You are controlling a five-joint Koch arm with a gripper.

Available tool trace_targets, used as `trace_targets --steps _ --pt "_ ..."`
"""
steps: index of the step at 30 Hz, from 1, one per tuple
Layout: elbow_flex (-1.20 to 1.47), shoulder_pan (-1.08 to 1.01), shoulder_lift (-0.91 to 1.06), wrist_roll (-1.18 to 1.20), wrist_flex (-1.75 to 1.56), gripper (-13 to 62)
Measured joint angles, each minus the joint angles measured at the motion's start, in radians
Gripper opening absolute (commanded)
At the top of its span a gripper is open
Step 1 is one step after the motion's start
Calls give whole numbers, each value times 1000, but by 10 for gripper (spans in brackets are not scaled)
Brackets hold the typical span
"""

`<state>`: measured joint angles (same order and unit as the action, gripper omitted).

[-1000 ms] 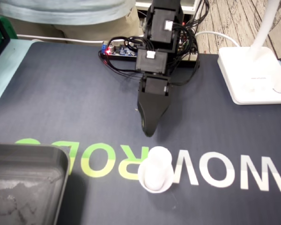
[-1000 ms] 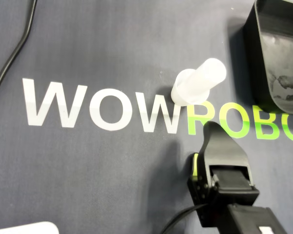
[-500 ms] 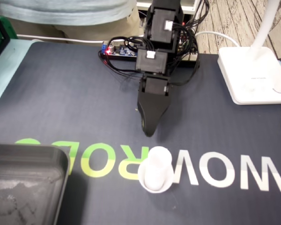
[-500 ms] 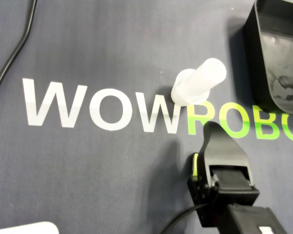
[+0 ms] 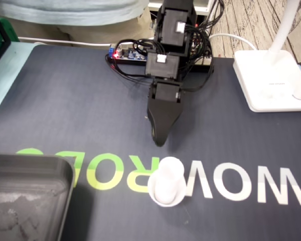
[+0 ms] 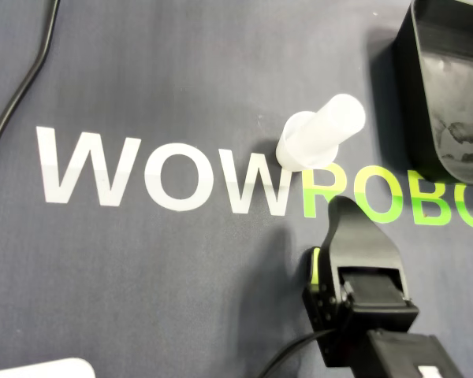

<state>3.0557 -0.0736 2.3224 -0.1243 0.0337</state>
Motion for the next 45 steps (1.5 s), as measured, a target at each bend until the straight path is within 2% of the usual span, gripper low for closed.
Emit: trace_targets --steps 45 --pt "-5 -5 0 -2 -17 337"
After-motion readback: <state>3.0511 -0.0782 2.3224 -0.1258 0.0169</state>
